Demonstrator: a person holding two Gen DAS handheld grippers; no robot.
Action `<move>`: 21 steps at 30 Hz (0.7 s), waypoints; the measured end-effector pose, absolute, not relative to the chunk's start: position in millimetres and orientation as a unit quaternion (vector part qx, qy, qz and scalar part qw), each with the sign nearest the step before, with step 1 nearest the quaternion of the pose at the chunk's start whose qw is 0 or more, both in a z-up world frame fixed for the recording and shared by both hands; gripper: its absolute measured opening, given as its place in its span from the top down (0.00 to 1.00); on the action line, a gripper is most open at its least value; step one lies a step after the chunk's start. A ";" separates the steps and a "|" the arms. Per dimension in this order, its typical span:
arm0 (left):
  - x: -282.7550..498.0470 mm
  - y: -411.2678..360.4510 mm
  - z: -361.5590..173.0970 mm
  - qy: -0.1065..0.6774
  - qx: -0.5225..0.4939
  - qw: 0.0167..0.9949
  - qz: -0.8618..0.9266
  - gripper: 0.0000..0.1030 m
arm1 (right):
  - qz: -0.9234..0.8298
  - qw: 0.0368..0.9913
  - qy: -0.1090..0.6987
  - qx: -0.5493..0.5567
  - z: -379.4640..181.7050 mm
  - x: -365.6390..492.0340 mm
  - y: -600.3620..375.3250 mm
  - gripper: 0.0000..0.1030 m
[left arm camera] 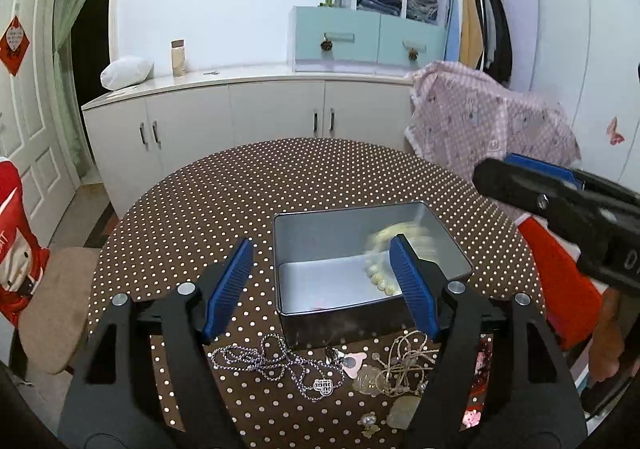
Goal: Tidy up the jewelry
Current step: 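Lower the bead bracelet into the gray box with the right gripper while the left drops the pink charm in, then grasp the pearl earring with the left gripper while the right gripper moves to the red bead bracelet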
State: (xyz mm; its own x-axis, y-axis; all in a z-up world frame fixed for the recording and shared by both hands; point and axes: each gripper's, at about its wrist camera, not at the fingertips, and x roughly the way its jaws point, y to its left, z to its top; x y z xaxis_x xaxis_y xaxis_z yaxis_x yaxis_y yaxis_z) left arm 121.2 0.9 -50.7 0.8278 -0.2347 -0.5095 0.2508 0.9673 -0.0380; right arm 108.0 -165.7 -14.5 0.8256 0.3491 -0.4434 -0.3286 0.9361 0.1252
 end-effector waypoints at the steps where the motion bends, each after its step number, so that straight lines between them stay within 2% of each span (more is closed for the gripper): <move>1: 120.7 1.5 -51.5 0.266 0.015 0.956 -0.124 0.32 | 0.173 0.955 0.238 0.022 -16.1 107.6 -167.5 0.47; 21: 112.9 10.6 -55.7 0.281 -0.001 0.954 -0.108 0.32 | 0.151 0.953 0.262 0.036 -24.1 98.6 -181.8 0.44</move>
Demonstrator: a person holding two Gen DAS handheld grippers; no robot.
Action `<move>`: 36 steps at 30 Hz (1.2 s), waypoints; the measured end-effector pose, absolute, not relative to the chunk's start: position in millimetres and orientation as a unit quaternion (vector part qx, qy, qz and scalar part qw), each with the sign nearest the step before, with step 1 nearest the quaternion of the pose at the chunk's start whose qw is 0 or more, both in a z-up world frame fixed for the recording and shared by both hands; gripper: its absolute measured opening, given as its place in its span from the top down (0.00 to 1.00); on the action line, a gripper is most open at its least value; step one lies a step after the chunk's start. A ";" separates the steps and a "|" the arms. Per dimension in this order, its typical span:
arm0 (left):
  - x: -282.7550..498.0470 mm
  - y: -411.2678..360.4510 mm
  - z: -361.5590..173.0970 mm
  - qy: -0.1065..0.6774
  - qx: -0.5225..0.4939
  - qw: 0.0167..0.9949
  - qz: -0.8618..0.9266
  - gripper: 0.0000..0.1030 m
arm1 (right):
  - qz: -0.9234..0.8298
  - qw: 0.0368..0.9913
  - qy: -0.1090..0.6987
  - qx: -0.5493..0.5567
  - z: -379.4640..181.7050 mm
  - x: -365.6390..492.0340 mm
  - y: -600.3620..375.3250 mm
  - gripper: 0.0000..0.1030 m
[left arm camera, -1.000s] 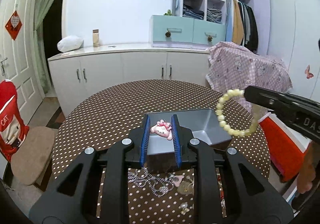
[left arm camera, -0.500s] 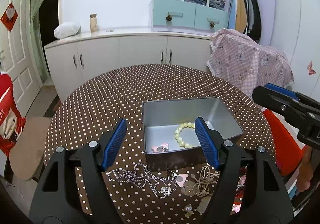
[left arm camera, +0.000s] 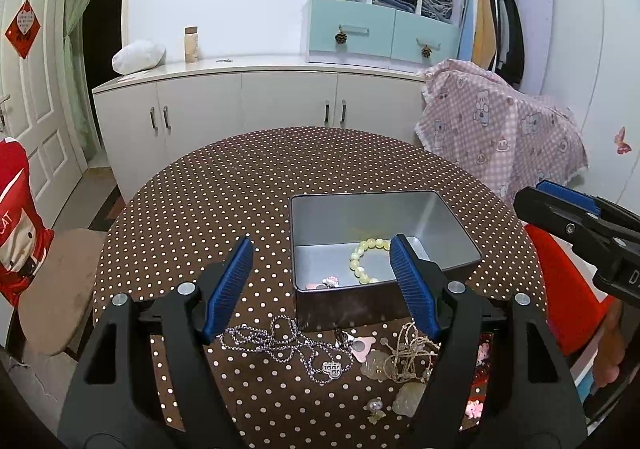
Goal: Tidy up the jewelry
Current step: 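Grasp the pearl earring with the left gripper while the right gripper moves to the red bead bracelet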
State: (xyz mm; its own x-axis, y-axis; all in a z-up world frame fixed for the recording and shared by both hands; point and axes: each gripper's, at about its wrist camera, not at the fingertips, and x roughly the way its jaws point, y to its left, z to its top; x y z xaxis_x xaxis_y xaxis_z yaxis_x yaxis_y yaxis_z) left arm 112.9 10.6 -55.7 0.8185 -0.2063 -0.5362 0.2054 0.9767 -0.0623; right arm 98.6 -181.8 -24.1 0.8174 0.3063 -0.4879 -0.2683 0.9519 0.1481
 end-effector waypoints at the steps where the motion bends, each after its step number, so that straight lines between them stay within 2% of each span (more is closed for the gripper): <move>1: 114.1 10.8 -55.7 0.282 -0.001 0.953 -0.109 0.32 | 0.150 0.953 0.263 0.035 -24.3 98.2 -181.8 0.44; 15: 93.0 12.1 -65.8 0.297 -0.002 0.948 -0.110 0.32 | 0.134 0.949 0.284 0.041 -37.2 87.4 -190.3 0.43; 30: 73.1 22.4 -108.0 0.350 -0.034 0.926 -0.135 0.32 | 0.127 0.935 0.325 0.059 -66.2 75.5 -199.4 0.43; 32: 69.5 20.2 -112.5 0.354 -0.033 0.924 -0.144 0.35 | 0.127 0.932 0.334 0.062 -71.1 75.8 -198.8 0.43; 33: 68.5 19.4 -113.9 0.354 -0.031 0.923 -0.147 0.41 | 0.127 0.930 0.339 0.064 -74.2 76.0 -198.5 0.43; 36: 66.8 13.7 -119.9 0.362 -0.022 0.919 -0.152 0.50 | 0.129 0.926 0.348 0.066 -79.6 76.2 -197.4 0.43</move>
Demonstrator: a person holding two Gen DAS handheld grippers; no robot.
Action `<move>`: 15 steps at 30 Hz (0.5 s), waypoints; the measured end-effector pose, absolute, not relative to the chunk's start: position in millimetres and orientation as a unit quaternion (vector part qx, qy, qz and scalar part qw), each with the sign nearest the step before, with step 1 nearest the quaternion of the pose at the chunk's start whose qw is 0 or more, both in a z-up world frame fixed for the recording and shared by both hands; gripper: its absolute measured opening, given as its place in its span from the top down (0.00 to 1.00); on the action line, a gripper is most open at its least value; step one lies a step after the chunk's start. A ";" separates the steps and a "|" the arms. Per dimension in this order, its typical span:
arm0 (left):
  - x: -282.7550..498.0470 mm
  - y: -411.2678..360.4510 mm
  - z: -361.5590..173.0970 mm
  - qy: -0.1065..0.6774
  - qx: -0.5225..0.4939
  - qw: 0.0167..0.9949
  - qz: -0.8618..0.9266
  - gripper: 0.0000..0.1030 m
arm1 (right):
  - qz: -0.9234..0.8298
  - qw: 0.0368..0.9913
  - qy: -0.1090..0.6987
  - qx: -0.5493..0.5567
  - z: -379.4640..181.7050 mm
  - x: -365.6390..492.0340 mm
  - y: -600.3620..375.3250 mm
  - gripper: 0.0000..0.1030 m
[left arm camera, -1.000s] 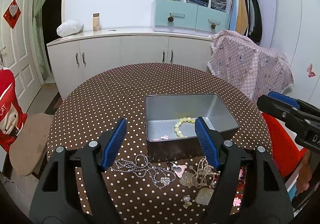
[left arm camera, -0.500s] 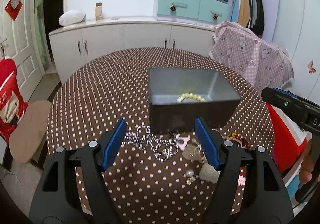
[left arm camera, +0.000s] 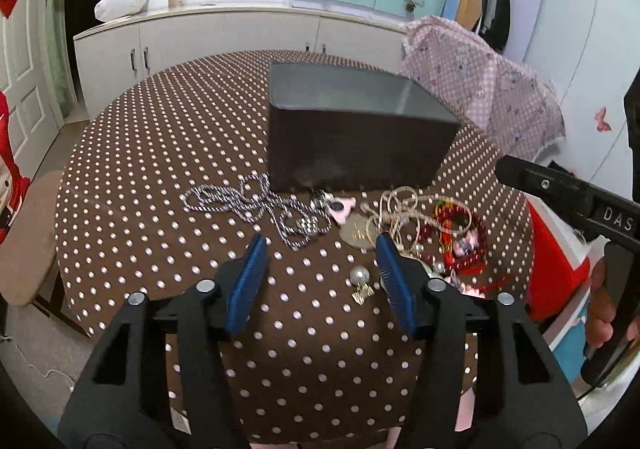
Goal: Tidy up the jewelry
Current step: 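Grasp the pearl earring with the left gripper while the right gripper moves to the red bead bracelet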
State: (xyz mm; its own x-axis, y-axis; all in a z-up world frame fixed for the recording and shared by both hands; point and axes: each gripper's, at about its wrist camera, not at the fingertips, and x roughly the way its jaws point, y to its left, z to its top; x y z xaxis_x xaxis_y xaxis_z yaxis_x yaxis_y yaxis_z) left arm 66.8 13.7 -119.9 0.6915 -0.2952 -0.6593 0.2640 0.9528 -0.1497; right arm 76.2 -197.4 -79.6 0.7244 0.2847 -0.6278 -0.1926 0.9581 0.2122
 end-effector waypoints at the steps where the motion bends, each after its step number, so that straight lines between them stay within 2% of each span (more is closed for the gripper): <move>1: 66.5 11.8 -122.2 0.363 -0.018 0.919 -0.154 0.55 | 0.129 0.925 0.351 0.066 -81.3 75.8 -196.7 0.43; 4: 67.3 8.0 -127.8 0.371 -0.011 0.915 -0.159 0.63 | 0.132 0.923 0.357 0.064 -85.0 73.5 -194.6 0.43; 9: 66.0 6.7 -128.4 0.371 -0.015 0.914 -0.161 0.64 | 0.129 0.921 0.363 0.059 -89.8 70.3 -192.9 0.43; 14: 53.9 -3.0 -133.0 0.360 0.015 0.920 -0.154 0.70 | 0.128 0.919 0.370 0.052 -95.9 69.0 -191.3 0.43; 15: 53.5 -4.8 -134.2 0.357 0.020 0.923 -0.145 0.74 | 0.128 0.918 0.371 0.051 -97.0 68.8 -190.4 0.44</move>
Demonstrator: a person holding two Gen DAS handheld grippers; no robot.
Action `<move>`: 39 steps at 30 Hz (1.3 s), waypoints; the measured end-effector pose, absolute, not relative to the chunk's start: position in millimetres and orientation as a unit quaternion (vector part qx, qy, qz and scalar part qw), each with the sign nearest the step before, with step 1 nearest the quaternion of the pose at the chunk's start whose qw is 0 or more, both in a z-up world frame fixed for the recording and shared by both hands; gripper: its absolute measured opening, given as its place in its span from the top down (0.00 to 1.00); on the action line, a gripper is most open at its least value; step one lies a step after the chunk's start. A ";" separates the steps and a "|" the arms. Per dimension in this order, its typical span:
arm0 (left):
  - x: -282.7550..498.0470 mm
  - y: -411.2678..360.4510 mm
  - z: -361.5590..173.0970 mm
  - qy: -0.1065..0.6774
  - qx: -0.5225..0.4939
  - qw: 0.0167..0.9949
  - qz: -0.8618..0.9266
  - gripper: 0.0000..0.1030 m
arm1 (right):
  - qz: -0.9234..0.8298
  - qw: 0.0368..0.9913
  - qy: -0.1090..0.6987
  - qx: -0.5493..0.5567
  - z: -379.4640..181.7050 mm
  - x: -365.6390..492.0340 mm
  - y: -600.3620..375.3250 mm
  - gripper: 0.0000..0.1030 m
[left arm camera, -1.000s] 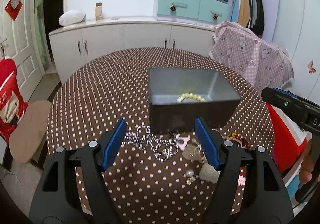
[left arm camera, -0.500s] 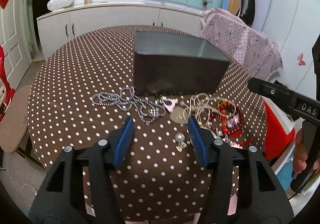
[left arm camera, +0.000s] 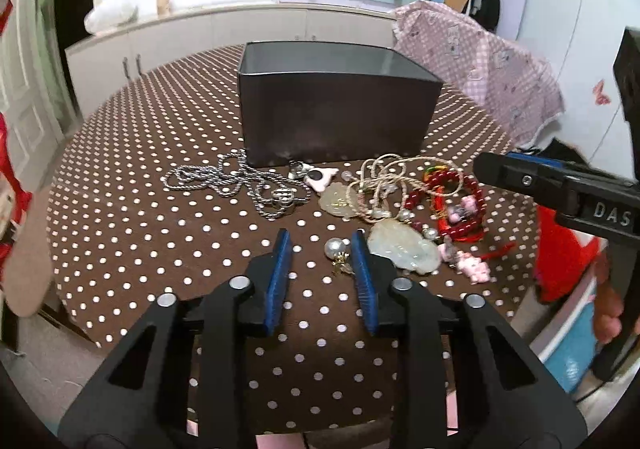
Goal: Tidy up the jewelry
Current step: 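Grasp the pearl earring with the left gripper while the right gripper moves to the red bead bracelet, then carry the pearl earring to the box with the left gripper while the right grasps the red bead bracelet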
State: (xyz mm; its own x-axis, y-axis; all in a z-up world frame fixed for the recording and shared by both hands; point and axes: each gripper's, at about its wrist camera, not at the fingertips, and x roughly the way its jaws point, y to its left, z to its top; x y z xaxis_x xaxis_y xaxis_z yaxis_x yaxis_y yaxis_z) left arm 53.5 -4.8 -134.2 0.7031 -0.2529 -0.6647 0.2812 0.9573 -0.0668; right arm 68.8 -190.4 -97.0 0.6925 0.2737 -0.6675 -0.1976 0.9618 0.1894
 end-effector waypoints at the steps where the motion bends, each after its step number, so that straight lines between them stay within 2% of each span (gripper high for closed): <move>1: 53.6 -4.7 -134.1 0.356 0.019 0.924 -0.141 0.78 | 0.129 0.917 0.374 0.050 -99.2 68.8 -189.9 0.50; 2: 54.4 -3.6 -134.0 0.355 0.017 0.925 -0.137 0.81 | 0.131 0.916 0.376 0.051 -100.5 68.9 -189.2 0.58; 4: 56.2 0.1 -133.3 0.354 0.013 0.926 -0.132 0.89 | 0.137 0.913 0.381 0.051 -103.3 68.1 -187.4 0.67; 10: 57.1 6.4 -132.1 0.351 0.009 0.929 -0.119 0.89 | 0.150 0.908 0.387 0.048 -108.1 65.7 -184.9 0.77; 16: 56.7 12.2 -132.7 0.349 0.001 0.930 -0.119 0.89 | 0.139 0.908 0.392 0.039 -114.1 68.8 -183.0 0.82; 18: 56.0 12.3 -133.0 0.349 0.000 0.930 -0.119 0.89 | 0.135 0.911 0.388 0.035 -112.3 67.9 -181.8 0.93; 39: 60.0 12.5 -102.0 0.304 -0.003 0.945 -0.121 0.89 | 0.147 0.932 0.329 0.030 -69.6 65.4 -183.5 0.94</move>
